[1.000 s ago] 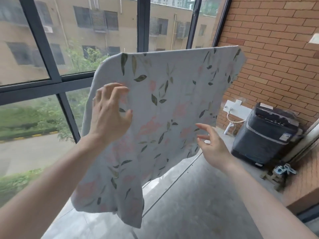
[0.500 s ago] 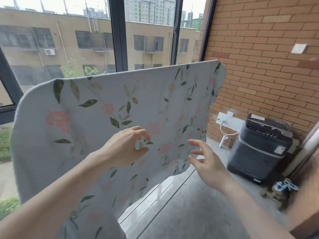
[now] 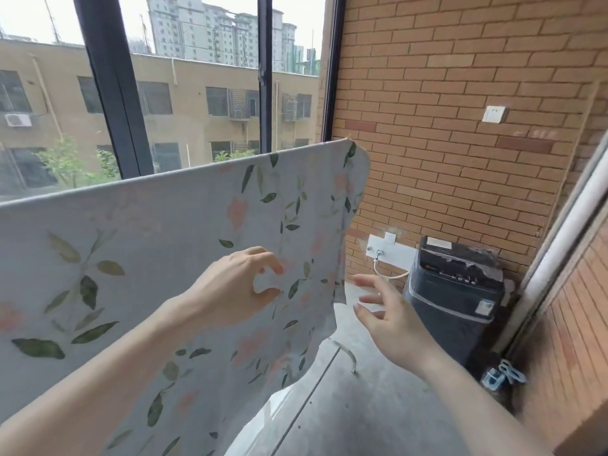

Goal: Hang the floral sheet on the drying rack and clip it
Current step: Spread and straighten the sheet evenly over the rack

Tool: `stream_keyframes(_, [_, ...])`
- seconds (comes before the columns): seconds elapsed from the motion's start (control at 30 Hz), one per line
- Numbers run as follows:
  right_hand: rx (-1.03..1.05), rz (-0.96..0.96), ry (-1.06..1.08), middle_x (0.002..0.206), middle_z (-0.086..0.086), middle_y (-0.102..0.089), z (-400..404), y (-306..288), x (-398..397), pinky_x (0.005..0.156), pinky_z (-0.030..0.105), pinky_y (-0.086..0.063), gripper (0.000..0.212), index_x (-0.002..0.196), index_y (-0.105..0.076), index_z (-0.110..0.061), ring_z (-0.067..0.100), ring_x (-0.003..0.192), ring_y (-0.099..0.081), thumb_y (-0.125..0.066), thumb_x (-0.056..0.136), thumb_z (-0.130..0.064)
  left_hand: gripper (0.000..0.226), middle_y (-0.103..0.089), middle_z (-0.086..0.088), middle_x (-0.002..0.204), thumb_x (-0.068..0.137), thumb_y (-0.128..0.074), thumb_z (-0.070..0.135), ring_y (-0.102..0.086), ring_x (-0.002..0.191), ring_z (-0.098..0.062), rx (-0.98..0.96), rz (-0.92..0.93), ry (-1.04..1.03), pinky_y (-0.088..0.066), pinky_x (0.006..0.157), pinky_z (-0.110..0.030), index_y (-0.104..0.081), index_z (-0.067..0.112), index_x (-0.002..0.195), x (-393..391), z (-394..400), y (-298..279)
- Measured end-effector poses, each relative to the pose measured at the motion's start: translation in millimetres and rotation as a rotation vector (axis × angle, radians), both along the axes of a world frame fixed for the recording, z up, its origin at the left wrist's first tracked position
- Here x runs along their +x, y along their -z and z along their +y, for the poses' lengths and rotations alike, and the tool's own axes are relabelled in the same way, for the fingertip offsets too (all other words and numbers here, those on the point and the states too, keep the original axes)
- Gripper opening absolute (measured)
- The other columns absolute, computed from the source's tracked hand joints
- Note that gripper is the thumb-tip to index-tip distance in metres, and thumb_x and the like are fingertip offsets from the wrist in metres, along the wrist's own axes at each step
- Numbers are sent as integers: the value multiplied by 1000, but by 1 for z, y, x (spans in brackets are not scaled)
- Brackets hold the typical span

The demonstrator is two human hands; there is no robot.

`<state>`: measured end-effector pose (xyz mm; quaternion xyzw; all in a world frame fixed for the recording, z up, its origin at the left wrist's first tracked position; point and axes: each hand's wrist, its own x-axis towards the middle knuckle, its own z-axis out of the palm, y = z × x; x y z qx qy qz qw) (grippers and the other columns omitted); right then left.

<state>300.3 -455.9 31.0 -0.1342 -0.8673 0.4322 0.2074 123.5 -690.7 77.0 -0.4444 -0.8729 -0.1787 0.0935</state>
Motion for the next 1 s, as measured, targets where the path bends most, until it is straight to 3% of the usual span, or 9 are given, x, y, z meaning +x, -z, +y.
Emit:
stream_keyframes(0.37, [31, 1, 3, 134, -30, -55, 205, 3, -53, 81, 11, -48, 38, 130, -54, -45, -10, 110, -59, -64, 100, -25, 33, -53, 25, 127, 91, -70, 52, -57, 116, -2, 1, 41, -39, -48, 93, -29, -61, 43, 122, -46, 193, -20])
stream_keyframes(0.53, [43, -12, -13, 129, -34, -54, 300, -13, -89, 86, 40, -61, 37, 127, -53, -47, -15, 105, -58, -65, 98, -28, 35, -52, 24, 132, 88, -71, 53, -60, 116, -8, -12, 66, -123, -51, 93, -32, -61, 44, 121, -70, 264, -38])
stream_keyframes(0.6, [24, -9, -45, 129, -33, -53, 331, -19, -108, 83, 36, -61, 35, 127, -53, -45, -15, 102, -58, -65, 99, -27, 37, -52, 22, 132, 87, -72, 53, -59, 109, -8, -23, 94, -166, -49, 90, -30, -62, 43, 121, -84, 290, -50])
stream_keyframes(0.7, [8, 17, -74, 131, -27, -55, 354, -27, -136, 80, 14, -49, 33, 126, -54, -42, -10, 99, -61, -65, 99, -27, 40, -51, 19, 134, 86, -73, 53, -56, 106, -8, -58, 130, -207, -45, 93, -29, -62, 41, 123, -106, 309, -71])
stream_keyframes(0.87, [-1, 41, -108, 127, -27, -57, 405, -41, -196, 75, 15, -49, 30, 124, -55, -43, -6, 98, -64, -65, 99, -29, 53, -45, 12, 148, 87, -69, 55, -48, 131, -15, -90, 235, -317, -37, 111, -35, -56, 39, 136, -166, 357, -103])
stream_keyframes(1.0, [-26, 53, -90, 122, -26, -61, 436, -50, -248, 82, 24, -55, 25, 120, -57, -41, 0, 97, -65, -66, 99, -30, 58, -43, 9, 149, 87, -68, 55, -46, 134, -17, -81, 239, -366, -37, 113, -37, -53, 36, 139, -221, 391, -117])
